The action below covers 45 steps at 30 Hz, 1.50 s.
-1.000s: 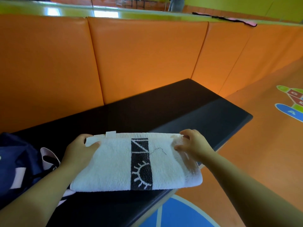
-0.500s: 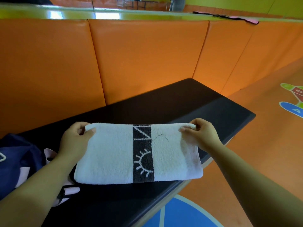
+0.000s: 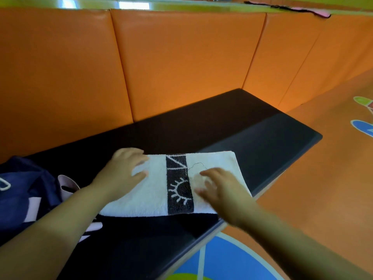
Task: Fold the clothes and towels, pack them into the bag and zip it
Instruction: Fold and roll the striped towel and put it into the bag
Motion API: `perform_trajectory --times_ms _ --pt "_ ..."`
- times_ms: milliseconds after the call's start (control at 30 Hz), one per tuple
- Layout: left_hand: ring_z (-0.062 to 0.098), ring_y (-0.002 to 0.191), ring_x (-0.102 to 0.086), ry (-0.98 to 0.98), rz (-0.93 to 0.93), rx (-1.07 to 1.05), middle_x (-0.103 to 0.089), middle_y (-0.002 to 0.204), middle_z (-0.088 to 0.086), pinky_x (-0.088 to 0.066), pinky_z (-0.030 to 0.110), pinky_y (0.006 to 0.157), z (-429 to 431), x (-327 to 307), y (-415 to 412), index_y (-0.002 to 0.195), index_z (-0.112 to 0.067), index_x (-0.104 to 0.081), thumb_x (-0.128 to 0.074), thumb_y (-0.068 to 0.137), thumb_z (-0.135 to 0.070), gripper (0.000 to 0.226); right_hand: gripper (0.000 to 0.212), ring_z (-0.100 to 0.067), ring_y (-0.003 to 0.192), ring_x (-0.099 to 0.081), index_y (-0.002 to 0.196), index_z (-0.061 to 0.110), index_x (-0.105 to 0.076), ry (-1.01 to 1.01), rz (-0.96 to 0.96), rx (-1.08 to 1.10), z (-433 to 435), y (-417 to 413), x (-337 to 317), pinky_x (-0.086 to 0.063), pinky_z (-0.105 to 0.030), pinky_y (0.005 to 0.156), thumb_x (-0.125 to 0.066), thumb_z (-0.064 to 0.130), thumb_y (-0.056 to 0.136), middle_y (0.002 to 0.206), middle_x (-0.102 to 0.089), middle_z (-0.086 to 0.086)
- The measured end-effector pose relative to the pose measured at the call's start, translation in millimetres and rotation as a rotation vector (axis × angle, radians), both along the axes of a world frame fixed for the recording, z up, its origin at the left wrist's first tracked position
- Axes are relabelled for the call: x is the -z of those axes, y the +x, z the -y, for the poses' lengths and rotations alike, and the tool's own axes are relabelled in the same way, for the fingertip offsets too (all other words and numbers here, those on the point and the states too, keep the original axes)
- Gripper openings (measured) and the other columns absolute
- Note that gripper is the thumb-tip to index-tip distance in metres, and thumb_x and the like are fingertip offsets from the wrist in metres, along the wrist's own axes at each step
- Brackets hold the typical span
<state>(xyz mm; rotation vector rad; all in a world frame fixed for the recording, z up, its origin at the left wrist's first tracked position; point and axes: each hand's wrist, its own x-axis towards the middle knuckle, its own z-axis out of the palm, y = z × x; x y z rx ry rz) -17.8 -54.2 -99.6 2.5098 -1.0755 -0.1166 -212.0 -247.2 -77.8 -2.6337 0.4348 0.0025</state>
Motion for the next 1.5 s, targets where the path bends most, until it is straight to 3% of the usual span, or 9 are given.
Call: perform_trajectory --times_ms 67,167,300,467,700,967,1133,1300,1500 --pt "0.02 0.144 -0.011 0.176 -0.077 0.052 -0.024 0.155 -0.005 -0.009 0.035 0.115 -1 8 0 0.141 -0.032 -0.036 -0.045 0.094 -0.043 0.049 0.086 -0.026 0.146 0.003 0.15 0.028 -0.005 -0.139 -0.22 -0.135 -14 -14 15 -0.007 -0.041 0.118 0.001 0.07 0.075 0.16 0.002 -0.002" --pt "0.022 0.145 -0.004 0.277 -0.081 0.013 -0.011 0.158 -0.008 -0.005 0.041 0.118 -3 17 -6 0.145 -0.04 -0.021 -0.032 0.094 -0.052 0.054 0.077 -0.024 0.14 0.029 0.145 0.04 0.019 -0.252 -0.282 -0.181 1 -16 34 0.014 -0.047 0.115 0.012 0.066 0.073 0.153 0.029 0.007" --pt "0.025 0.131 -0.027 0.448 0.04 -0.058 -0.022 0.15 -0.008 -0.022 0.04 0.108 1 9 -24 0.143 -0.046 -0.019 -0.03 0.086 -0.069 0.063 0.062 -0.029 0.14 0.028 0.144 0.049 0.013 -0.337 -0.346 -0.087 46 7 34 0.021 -0.056 0.109 0.001 0.065 0.085 0.155 0.024 0.009" --pt "0.02 0.109 -0.041 0.443 0.057 -0.056 -0.037 0.121 -0.005 -0.04 0.035 0.092 -2 -1 -46 0.142 -0.039 -0.029 -0.034 0.076 -0.078 0.077 0.058 -0.037 0.142 0.022 0.149 0.036 0.002 -0.45 -0.364 0.136 60 20 25 0.01 -0.062 0.111 -0.029 0.03 0.1 0.159 0.017 -0.006" --pt "0.002 0.072 -0.048 0.145 -0.086 0.056 -0.04 0.085 -0.017 -0.03 0.015 0.056 -27 5 -65 0.116 -0.03 -0.06 -0.009 0.044 -0.099 0.112 0.059 -0.012 0.143 0.019 0.149 0.04 -0.005 -0.034 -0.092 -0.268 -20 -26 15 0.016 -0.051 0.114 -0.035 0.038 0.098 0.158 0.005 0.016" --pt "0.022 0.103 -0.039 -0.067 0.259 0.346 -0.041 0.121 0.0 -0.051 0.037 0.078 -43 29 -81 0.105 -0.026 -0.057 -0.038 0.091 -0.048 0.032 0.065 -0.019 0.14 0.027 0.147 0.044 0.0 -0.286 -0.218 -0.329 -4 -40 23 0.02 -0.062 0.108 -0.038 0.037 0.095 0.155 0.011 0.021" --pt "0.016 0.123 -0.036 0.052 0.199 0.447 -0.053 0.135 0.002 -0.048 0.039 0.095 -53 30 -86 0.126 -0.024 -0.056 -0.021 0.097 -0.044 0.05 0.081 -0.024 0.145 0.015 0.148 0.041 -0.006 -0.423 -0.113 -0.423 -18 -51 15 0.01 -0.061 0.112 -0.057 0.044 0.085 0.16 0.0 0.009" --pt "0.002 0.142 0.009 0.292 -0.075 0.385 0.004 0.151 -0.024 -0.007 0.029 0.117 -61 14 -99 0.146 -0.041 -0.013 0.0 0.059 -0.091 0.101 0.076 -0.014 0.146 0.003 0.146 0.041 -0.019 -0.299 -0.114 -0.531 -37 -60 22 0.004 -0.058 0.111 -0.06 0.05 0.083 0.159 -0.009 0.013" --pt "-0.001 0.139 0.012 0.411 -0.065 0.377 0.015 0.147 -0.027 -0.009 0.031 0.117 -59 2 -114 0.147 -0.041 -0.006 -0.05 0.07 -0.076 0.095 0.07 -0.012 0.145 -0.009 0.144 0.034 -0.031 -0.221 -0.13 -0.278 -42 -67 16 -0.003 -0.058 0.112 -0.045 0.068 0.084 0.156 -0.019 0.017"
